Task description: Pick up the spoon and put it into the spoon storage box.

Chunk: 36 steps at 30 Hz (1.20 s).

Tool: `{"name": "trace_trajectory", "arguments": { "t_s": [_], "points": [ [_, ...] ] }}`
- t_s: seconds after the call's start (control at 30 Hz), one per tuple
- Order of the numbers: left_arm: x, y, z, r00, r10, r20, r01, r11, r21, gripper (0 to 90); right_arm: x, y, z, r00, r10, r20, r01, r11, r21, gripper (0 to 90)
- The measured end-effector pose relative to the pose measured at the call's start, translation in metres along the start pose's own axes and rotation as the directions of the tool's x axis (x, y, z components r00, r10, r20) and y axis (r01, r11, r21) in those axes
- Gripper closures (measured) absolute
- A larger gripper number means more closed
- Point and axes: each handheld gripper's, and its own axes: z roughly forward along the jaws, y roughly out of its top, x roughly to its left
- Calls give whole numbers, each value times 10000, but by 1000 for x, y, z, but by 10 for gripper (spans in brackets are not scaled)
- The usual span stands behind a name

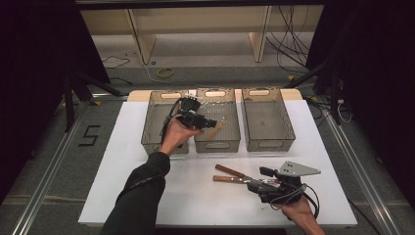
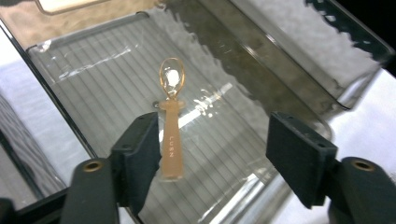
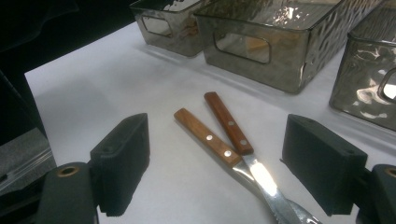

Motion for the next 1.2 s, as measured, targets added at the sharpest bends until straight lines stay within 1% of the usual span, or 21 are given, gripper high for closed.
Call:
{"name": "trace_trajectory", "arguments": {
  "t_s": [0.13, 0.2, 0.27, 0.33, 0.4, 0.57, 0.7, 0.77, 0.8, 0.83, 0.9, 0.97, 1.1, 1.13, 1.2],
  "points": [
    [0, -11, -18, 9995, 202, 233, -195, 9994, -296, 294, -2, 2, -2, 9999, -12, 114, 12, 10000, 24, 240],
    [-1, -18, -27, 9995, 224, 240, -213, 9987, -459, 278, -3, 5, -2, 9999, 14, 131, -13, 10000, -17, 240],
    [0, -25, -34, 9991, 375, 215, -363, 9980, -520, 262, -4, 8, -3, 9999, -59, 147, 58, 10000, 44, 240],
    [0, -33, -41, 9992, 281, 294, -260, 9972, -698, 254, -6, 10, -2, 9998, -134, 173, 132, 9998, 124, 240],
    [0, -40, -46, 9990, 339, 287, -316, 9966, -763, 246, -7, 13, 0, 9996, -230, 173, 226, 9995, 236, 241],
    [-3, -63, -61, 9983, 310, 493, -246, 9918, -1256, 236, -10, 21, 7, 9991, -424, 101, 418, 9977, 536, 241],
    [-6, -84, -69, 9975, 425, 558, -339, 9887, -1457, 226, -12, 28, 15, 9985, -550, 39, 546, 9956, 762, 243],
    [-7, -93, -72, 9974, 491, 526, -405, 9873, -1538, 224, -12, 31, 19, 9977, -673, 29, 668, 9938, 892, 244],
    [-8, -96, -73, 9978, 524, 414, -451, 9857, -1623, 223, -12, 33, 21, 9975, -710, 37, 704, 9933, 913, 245],
    [-8, -99, -74, 9980, 486, 393, -413, 9847, -1692, 222, -13, 34, 24, 9972, -744, 5, 740, 9927, 953, 245],
    [-8, -103, -76, 9975, 439, 547, -339, 9847, -1709, 220, -13, 37, 28, 9965, -838, -19, 835, 9904, 1097, 245],
    [-9, -107, -78, 9974, 505, 515, -410, 9843, -1715, 215, -13, 41, 32, 9962, -870, -67, 871, 9888, 1214, 246],
    [-12, -116, -84, 9963, 632, 587, -506, 9795, -1948, 205, -14, 48, 38, 9950, -982, -180, 997, 9842, 1464, 248],
    [-12, -119, -85, 9956, 693, 636, -550, 9773, -2044, 206, -14, 49, 40, 9946, -1015, -198, 1033, 9832, 1506, 250],
    [-14, -127, -87, 9951, 746, 643, -596, 9757, -2108, 203, -15, 52, 43, 9943, -1032, -258, 1060, 9811, 1617, 251]
  ]
}}
